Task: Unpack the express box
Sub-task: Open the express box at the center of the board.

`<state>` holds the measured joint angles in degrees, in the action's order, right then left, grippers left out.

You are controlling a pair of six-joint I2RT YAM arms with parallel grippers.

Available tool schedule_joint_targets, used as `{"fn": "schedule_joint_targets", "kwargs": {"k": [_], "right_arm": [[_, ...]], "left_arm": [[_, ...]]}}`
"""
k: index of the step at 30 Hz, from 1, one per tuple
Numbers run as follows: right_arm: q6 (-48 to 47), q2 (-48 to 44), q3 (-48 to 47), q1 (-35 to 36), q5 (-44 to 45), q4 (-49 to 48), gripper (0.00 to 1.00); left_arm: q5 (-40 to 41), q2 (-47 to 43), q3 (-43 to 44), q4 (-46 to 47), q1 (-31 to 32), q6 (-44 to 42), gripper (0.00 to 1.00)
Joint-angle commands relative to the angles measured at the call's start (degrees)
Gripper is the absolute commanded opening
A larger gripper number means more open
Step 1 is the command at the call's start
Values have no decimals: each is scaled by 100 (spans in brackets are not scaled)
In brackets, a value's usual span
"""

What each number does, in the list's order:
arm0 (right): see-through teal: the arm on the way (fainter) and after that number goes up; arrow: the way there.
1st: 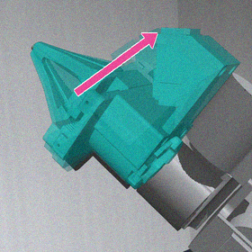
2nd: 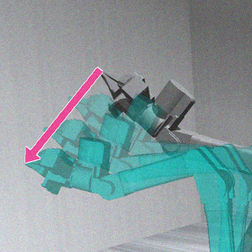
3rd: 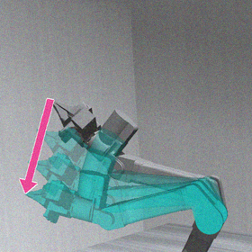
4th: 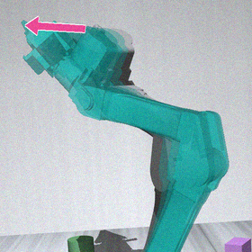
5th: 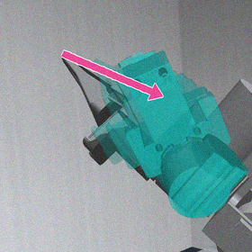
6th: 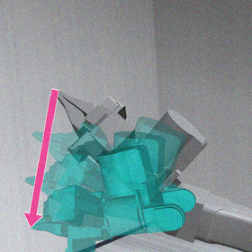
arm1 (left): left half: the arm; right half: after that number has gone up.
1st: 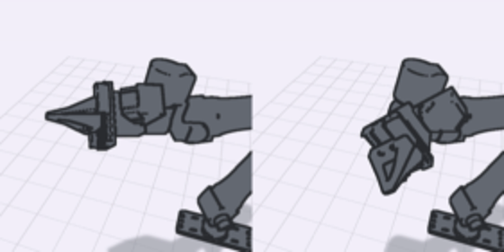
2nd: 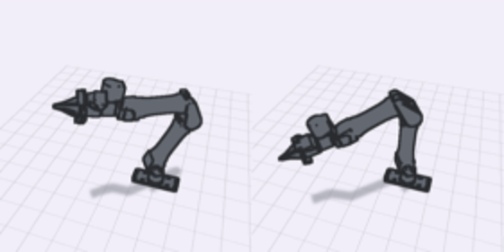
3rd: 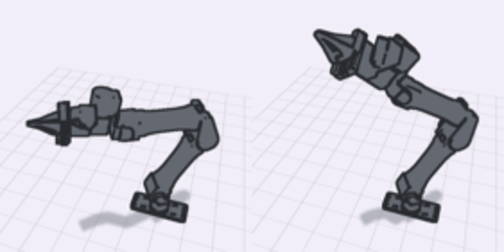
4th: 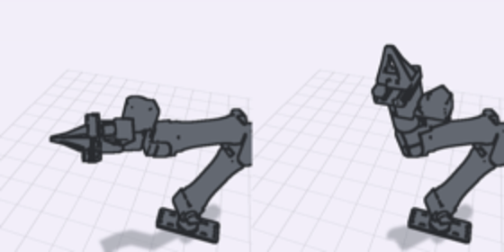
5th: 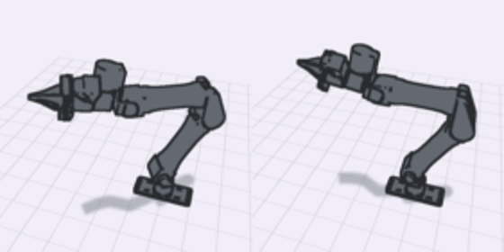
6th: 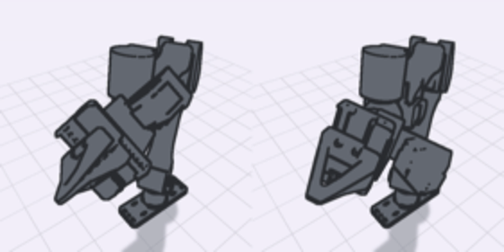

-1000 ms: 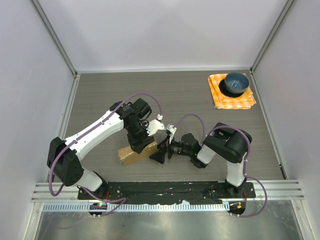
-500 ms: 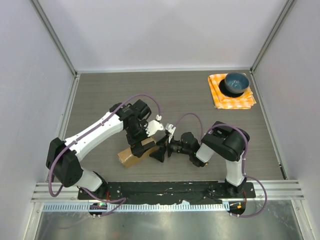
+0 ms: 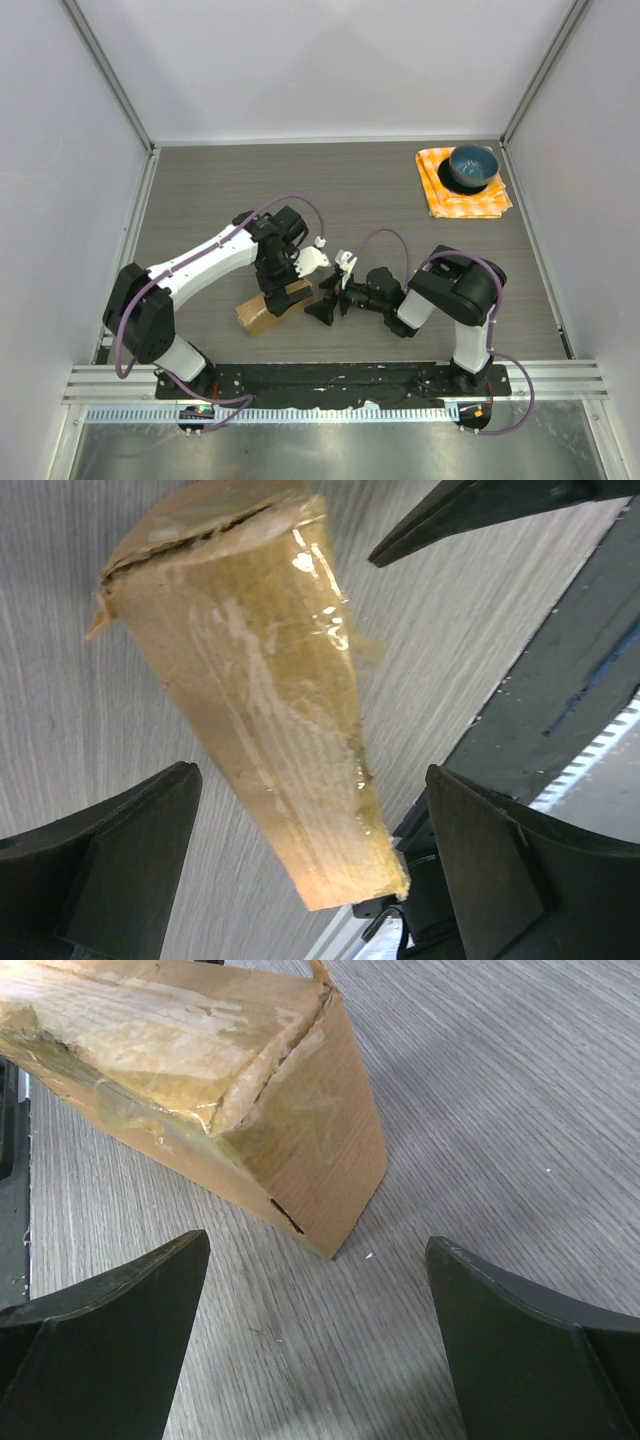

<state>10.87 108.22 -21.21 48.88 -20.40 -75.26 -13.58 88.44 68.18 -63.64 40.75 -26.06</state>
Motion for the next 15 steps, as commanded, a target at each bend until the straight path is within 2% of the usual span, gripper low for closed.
{"fn": "schedule_joint_targets", "kwargs": {"k": [1, 5, 8, 9, 11, 15], "right_arm": [[-252, -205, -23, -19, 159, -1843, 96], [-270, -205, -85, -37, 63, -1851, 96], [-226, -205, -164, -46, -42, -1860, 96], [-165, -205, -173, -63, -130, -1886, 96], [-112, -188, -182, -81, -218, -1965, 96], [72, -284, -138, -133, -490, -2045, 96]], "left_arm": [[488, -38, -60, 273, 12, -249, 100], [453, -64, -59, 211, 12, -338, 100], [138, -46, -77, 97, 12, -495, 99], [-107, -38, -86, -7, 12, -557, 90], [-284, -29, -112, -96, 12, -741, 80], [-575, -282, -112, -385, 12, -1136, 71]]}}
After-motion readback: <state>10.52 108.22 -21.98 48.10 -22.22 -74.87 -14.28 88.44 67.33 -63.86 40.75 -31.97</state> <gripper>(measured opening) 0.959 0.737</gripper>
